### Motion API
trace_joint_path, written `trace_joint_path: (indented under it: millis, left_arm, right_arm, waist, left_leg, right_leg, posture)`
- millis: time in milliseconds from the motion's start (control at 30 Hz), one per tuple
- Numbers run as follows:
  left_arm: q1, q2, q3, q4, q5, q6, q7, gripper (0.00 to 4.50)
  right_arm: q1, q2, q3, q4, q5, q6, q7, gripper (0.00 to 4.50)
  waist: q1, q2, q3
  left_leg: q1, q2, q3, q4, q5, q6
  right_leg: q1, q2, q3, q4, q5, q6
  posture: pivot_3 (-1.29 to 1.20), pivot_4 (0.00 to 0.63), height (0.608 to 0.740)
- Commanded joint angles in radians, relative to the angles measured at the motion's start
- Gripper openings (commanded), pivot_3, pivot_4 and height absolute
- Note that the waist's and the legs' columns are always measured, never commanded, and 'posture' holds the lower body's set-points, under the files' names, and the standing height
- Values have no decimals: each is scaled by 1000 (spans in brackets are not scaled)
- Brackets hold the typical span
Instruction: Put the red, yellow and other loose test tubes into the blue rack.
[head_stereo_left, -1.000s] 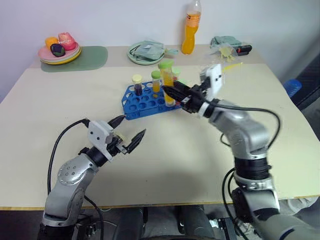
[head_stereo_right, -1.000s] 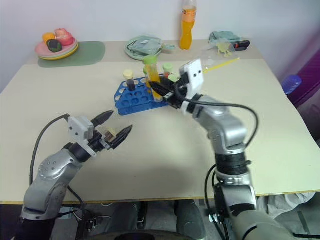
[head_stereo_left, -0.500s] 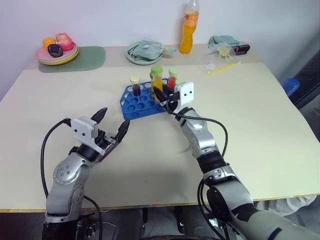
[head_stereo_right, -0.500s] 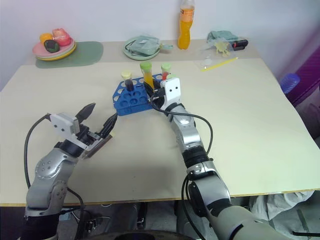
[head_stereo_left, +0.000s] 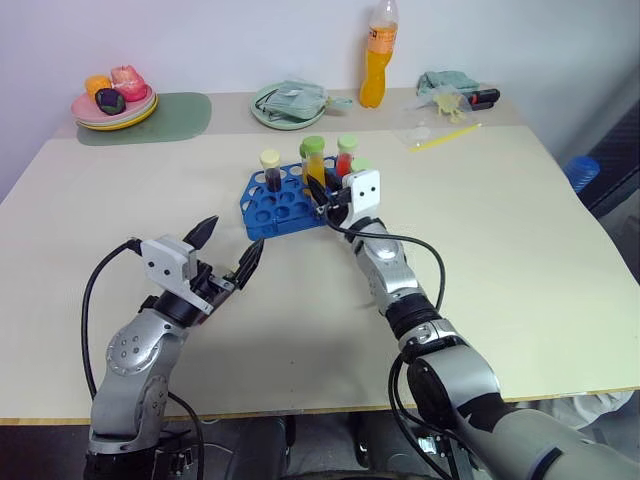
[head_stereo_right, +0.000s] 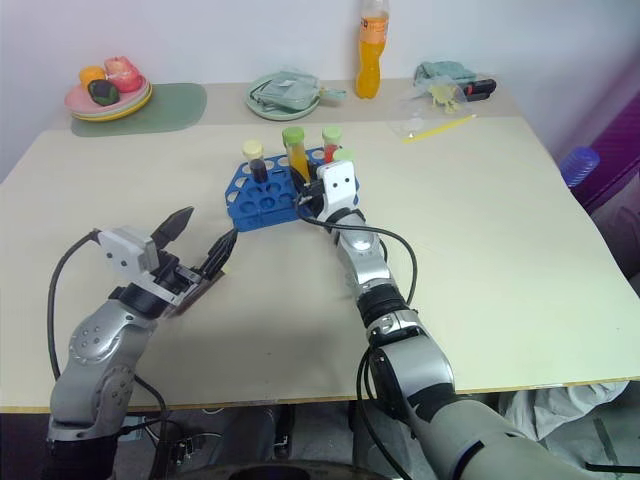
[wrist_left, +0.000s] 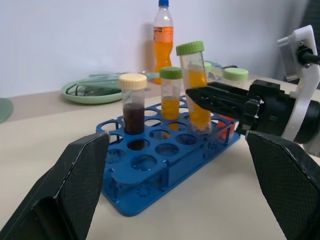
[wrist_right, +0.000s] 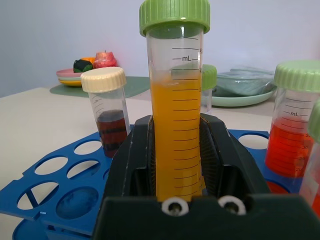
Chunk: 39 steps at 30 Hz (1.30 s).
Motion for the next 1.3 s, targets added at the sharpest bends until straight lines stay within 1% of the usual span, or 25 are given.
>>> trace_joint_path:
  millis: [33,200,333,700,767,800,833,933,1000,1067,1100,1233,1300]
  left_arm:
    - [-8,5,-6,-41,-9,0,-2,4500]
    - [-6,6,-10,-54,-19,13,1,4500]
    - [-3,5,-12,-68,-19,23,5,4500]
    - [4,-1,-11,-56,-16,14,-7,4500]
    - [5,-3,-12,-52,-15,9,-9,4500]
    - [5,-3,-13,-51,-14,8,-11,4500]
    - [6,-4,-12,-49,-14,6,-12,4500]
    - [12,-2,-8,-47,-8,2,-11,4500]
    - [19,17,1,-62,-2,34,1,4500]
    - [25,52,15,-96,2,86,16,4500]
    - [21,77,30,-124,-23,149,30,4500]
    - [-11,191,76,-223,-91,403,86,4500]
    - [-58,257,108,-252,-171,566,103,4500]
  right_arm:
    - [-32,6,-11,21,-13,-39,-18,747]
    - [-33,9,-16,40,-15,-58,-27,747]
    - [-6,5,-11,28,-5,-66,9,747]
    - [37,0,-10,13,-7,-91,34,747]
    - [38,0,-10,11,-6,-94,38,1776]
    - [38,1,-12,9,-6,-97,35,2181]
    - [37,1,-13,1,-4,-100,36,2699]
    - [42,-8,-4,-55,-16,-113,36,4181]
    - [70,-31,15,-148,-8,-93,86,4181]
    - [120,-72,44,-282,9,-43,167,4181]
    - [156,-106,61,-367,31,9,228,4181]
    - [275,-252,89,-645,90,242,368,4181]
    - [340,-375,117,-766,119,329,502,4181]
  waist:
    - [0,0,0]
    - [0,0,0]
    - [0,0,0]
    - [1,0,0]
    - [1,0,0]
    - [0,0,0]
    - [0,0,0]
    - [0,1,0]
    - [0,1,0]
    - [3,1,0]
    - [5,1,0]
    - [7,1,0]
    - [9,1,1]
  left_leg:
    - [0,0,0,0,0,0]
    - [0,0,0,0,0,0]
    - [0,0,0,0,0,0]
    - [0,0,0,0,0,0]
    - [0,0,0,0,0,0]
    - [0,0,0,0,0,0]
    - [0,0,0,0,0,0]
    - [0,0,0,0,0,0]
    - [0,0,0,0,0,0]
    - [0,0,0,0,0,0]
    - [0,0,-1,0,0,0]
    - [0,0,-2,0,0,0]
    - [0,0,-2,0,0,0]
  right_leg:
    - [0,0,0,0,0,0]
    - [0,0,0,0,0,0]
    - [0,0,0,0,0,0]
    - [0,0,0,0,0,0]
    - [0,0,0,0,0,0]
    - [0,0,0,0,0,0]
    - [0,0,0,0,0,0]
    - [0,0,0,0,0,0]
    - [0,0,0,0,0,0]
    - [0,0,0,0,0,0]
    - [0,0,0,0,0,0]
    - [1,0,0,0,0,0]
    - [1,0,0,0,0,0]
  posture:
    - [0,150,729]
    - [0,150,729]
    - [0,150,729]
    - [0,150,729]
    - [0,150,729]
    - [0,150,729]
    - [0,150,729]
    - [0,150,729]
    - [0,150,729]
    - [0,150,729]
    - [0,150,729]
    - [0,150,729]
    - [0,150,729]
